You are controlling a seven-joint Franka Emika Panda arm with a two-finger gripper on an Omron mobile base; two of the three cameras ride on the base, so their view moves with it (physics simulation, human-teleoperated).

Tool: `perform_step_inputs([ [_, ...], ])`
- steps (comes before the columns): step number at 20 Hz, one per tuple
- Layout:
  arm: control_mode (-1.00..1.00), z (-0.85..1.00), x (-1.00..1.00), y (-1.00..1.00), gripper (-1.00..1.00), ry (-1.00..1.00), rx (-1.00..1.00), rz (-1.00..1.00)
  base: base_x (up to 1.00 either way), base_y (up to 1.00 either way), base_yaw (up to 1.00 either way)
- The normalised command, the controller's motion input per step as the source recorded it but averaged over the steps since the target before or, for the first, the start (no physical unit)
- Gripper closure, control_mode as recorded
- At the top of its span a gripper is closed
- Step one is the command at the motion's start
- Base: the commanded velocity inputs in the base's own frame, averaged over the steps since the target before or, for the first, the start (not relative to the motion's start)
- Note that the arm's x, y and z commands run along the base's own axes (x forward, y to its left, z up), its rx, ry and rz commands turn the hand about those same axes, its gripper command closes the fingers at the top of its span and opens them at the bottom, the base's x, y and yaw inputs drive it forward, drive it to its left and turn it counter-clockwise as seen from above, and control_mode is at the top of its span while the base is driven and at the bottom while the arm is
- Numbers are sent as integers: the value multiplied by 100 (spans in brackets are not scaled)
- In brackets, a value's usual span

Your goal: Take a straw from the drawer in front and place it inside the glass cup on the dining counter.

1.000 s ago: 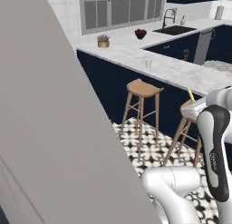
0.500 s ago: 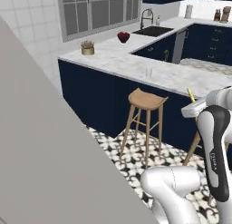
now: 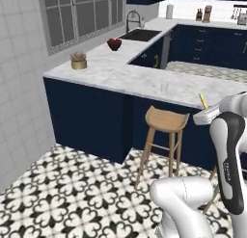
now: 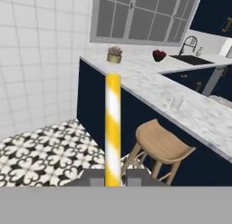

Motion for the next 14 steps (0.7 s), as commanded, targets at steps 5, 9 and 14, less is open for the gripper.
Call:
perform_step_inputs([
  [5,100,0,0,0,100,0,0,0,100,55,-38],
  [9,100,0,0,0,100,0,0,0,99,68,-36],
  [14,100,0,0,0,100,0,0,0,99,60,-38],
])
